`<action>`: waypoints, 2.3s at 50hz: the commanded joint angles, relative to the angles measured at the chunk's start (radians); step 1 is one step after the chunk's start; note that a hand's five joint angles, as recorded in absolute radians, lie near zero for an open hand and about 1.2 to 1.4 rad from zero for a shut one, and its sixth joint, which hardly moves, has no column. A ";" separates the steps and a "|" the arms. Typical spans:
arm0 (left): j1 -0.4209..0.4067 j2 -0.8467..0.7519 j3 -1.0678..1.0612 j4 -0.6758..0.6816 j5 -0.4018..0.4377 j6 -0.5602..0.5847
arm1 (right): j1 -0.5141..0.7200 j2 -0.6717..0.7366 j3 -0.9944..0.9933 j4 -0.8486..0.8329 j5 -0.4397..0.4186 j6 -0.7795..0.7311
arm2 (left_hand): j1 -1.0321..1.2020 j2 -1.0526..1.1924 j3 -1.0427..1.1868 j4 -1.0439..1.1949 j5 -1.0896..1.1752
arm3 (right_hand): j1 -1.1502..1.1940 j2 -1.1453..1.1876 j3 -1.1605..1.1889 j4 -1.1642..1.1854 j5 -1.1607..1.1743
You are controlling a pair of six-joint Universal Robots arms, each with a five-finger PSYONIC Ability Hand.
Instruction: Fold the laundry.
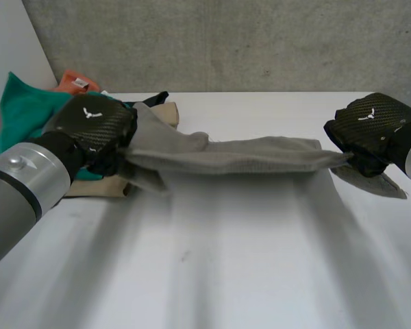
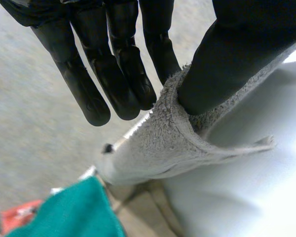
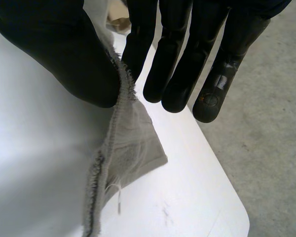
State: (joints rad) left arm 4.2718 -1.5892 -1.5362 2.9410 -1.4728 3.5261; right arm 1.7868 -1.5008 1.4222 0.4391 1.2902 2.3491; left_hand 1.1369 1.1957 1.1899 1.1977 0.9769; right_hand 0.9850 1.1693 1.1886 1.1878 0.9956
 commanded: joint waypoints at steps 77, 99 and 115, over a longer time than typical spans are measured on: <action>0.051 -0.420 0.279 0.580 0.002 0.111 | 0.086 0.375 -0.192 -0.757 0.144 0.096 | 0.259 0.201 0.206 0.199 0.245 | 0.411 0.227 0.208 0.208 0.226; 0.071 -0.408 -0.226 0.438 0.016 0.404 | 0.034 0.367 0.247 -0.517 0.090 0.176 | -0.155 -0.214 -0.208 -0.216 -0.170 | 0.411 0.227 0.208 0.208 0.226; 0.190 -0.313 -0.291 0.578 0.046 0.271 | -0.052 0.346 0.250 -0.540 0.025 0.401 | -0.691 -0.750 -0.744 -0.752 -0.706 | 0.411 0.227 0.208 0.208 0.226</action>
State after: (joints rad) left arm 4.3901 -1.9490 -1.7924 3.4273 -1.4512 3.8553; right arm 1.7753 -1.1435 1.6738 -0.0952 1.3633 2.6641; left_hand 0.4309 0.4211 0.4260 0.4121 0.2393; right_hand 0.9866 1.1726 1.1890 1.1902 0.9970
